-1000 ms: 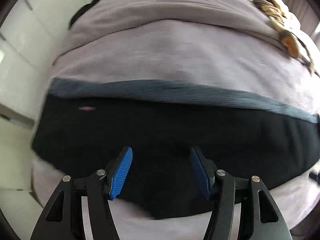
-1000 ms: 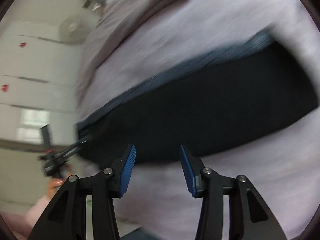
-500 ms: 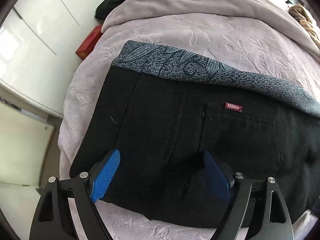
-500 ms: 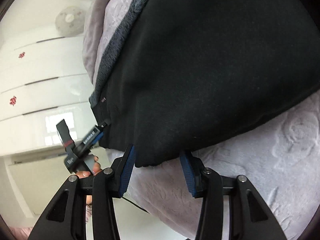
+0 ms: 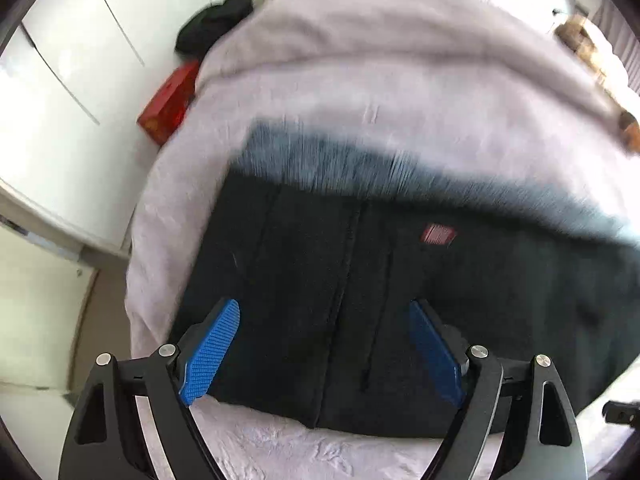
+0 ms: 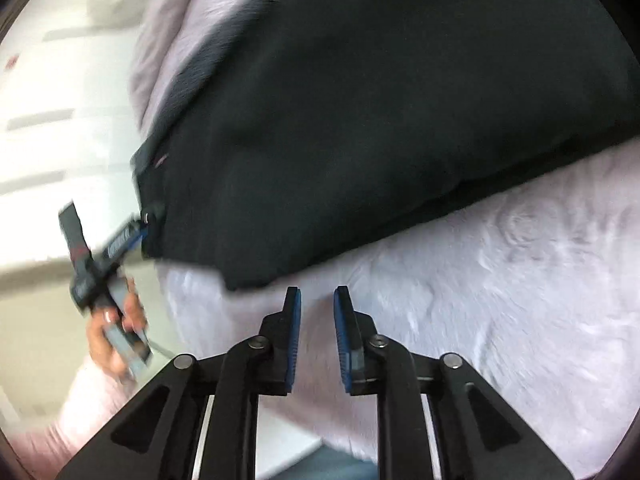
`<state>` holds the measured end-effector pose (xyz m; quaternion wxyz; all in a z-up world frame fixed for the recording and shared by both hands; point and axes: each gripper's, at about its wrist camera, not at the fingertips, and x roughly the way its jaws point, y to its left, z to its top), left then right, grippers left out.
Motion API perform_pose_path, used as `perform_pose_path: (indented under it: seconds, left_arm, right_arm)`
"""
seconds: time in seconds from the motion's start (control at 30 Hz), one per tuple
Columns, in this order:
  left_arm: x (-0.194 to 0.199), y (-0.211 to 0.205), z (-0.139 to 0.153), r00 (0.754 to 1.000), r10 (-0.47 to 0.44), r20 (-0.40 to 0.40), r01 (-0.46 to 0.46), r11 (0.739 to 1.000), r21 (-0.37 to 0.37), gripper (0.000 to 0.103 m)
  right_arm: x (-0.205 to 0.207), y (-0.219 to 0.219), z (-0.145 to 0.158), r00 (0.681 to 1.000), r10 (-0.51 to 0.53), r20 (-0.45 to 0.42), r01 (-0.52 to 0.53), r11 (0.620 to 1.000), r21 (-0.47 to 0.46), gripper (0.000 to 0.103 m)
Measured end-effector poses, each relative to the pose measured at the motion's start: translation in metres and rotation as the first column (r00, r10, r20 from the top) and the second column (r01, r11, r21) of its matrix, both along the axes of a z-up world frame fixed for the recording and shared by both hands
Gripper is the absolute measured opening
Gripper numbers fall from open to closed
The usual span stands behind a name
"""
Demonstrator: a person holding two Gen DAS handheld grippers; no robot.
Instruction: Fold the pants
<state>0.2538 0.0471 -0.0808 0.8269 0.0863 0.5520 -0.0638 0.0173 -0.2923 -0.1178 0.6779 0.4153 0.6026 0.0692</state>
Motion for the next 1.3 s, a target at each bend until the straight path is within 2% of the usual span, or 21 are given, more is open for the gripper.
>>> perform_pose_path:
  seconds: [0.1,0.2,0.3,0.4,0.43,0.47,0.53,0.57,0.63,0.7,0.77,0.9,1.0,1.13,1.3]
  left_arm:
    - [0.021,-0.006,0.009,0.999,0.000,0.040,0.001,1.000,-0.023,0.088]
    - [0.048,-0.015,-0.012,0.999,0.026,0.026,-0.026,1.000,0.001,0.088]
    - [0.064,-0.022,-0.044,0.999,0.044,0.005,-0.045,0.996,0.079,0.088]
    - [0.068,-0.020,-0.051,0.999,0.048,0.026,-0.050,0.995,0.087,0.096]
    - [0.068,-0.019,-0.050,0.999,0.048,0.017,-0.049,0.995,0.082,0.096]
    - [0.067,-0.019,-0.048,0.999,0.049,0.012,-0.049,0.995,0.082,0.096]
    - [0.064,-0.018,-0.042,0.999,0.040,0.003,-0.040,0.994,0.100,0.096]
    - [0.061,-0.018,-0.039,0.999,0.038,-0.002,-0.038,0.993,0.111,0.096]
    - [0.052,-0.022,-0.029,0.999,0.037,-0.024,-0.034,0.993,0.114,0.096]
    - [0.044,-0.028,-0.021,0.998,0.030,-0.050,-0.026,0.995,0.093,0.096]
    - [0.032,-0.040,-0.009,0.997,0.017,-0.079,-0.012,0.998,0.061,0.096]
    - [0.002,-0.069,0.010,0.994,-0.036,-0.107,0.040,0.999,0.035,0.096]
    - [-0.027,-0.099,0.022,0.988,-0.070,-0.135,0.073,0.997,0.019,0.096]
    - [-0.057,-0.138,0.029,0.976,-0.139,-0.167,0.141,0.990,0.000,0.096]
    - [-0.093,-0.190,0.031,0.946,-0.231,-0.229,0.230,0.973,-0.027,0.096]
  right_arm:
    - [0.030,0.001,0.042,0.986,0.094,0.135,-0.080,0.991,-0.104,0.020]
    - [0.093,0.017,0.054,0.965,0.166,0.202,-0.129,0.975,-0.182,0.020]
    - [0.153,0.038,0.037,0.948,0.251,0.195,-0.186,0.937,-0.297,0.020]
    - [0.189,0.041,0.003,0.960,0.257,0.112,-0.198,0.904,-0.378,0.016]
    - [0.194,0.040,0.002,0.961,0.252,0.115,-0.191,0.904,-0.383,0.012]
    - [0.198,0.035,0.003,0.963,0.233,0.136,-0.165,0.907,-0.388,0.011]
    - [0.200,0.018,0.012,0.976,0.162,0.146,-0.082,0.894,-0.440,0.015]
    - [0.198,0.009,0.018,0.982,0.119,0.147,-0.040,0.890,-0.454,0.017]
    - [0.195,-0.005,0.026,0.988,0.064,0.141,-0.003,0.918,-0.395,0.020]
    - [0.178,-0.015,0.034,0.990,0.058,0.125,-0.006,0.925,-0.379,0.029]
    - [0.161,-0.019,0.040,0.992,0.063,0.110,-0.017,0.929,-0.370,0.043]
    - [0.108,-0.033,0.045,0.997,-0.012,0.071,0.033,0.954,-0.297,0.046]
    - [0.075,-0.041,0.057,0.997,-0.053,0.060,0.067,0.957,-0.281,0.048]
    - [0.026,-0.055,0.070,0.992,-0.112,0.063,0.125,0.957,-0.260,0.065]
    - [-0.022,-0.072,0.079,0.981,-0.182,0.061,0.191,0.949,-0.249,0.074]
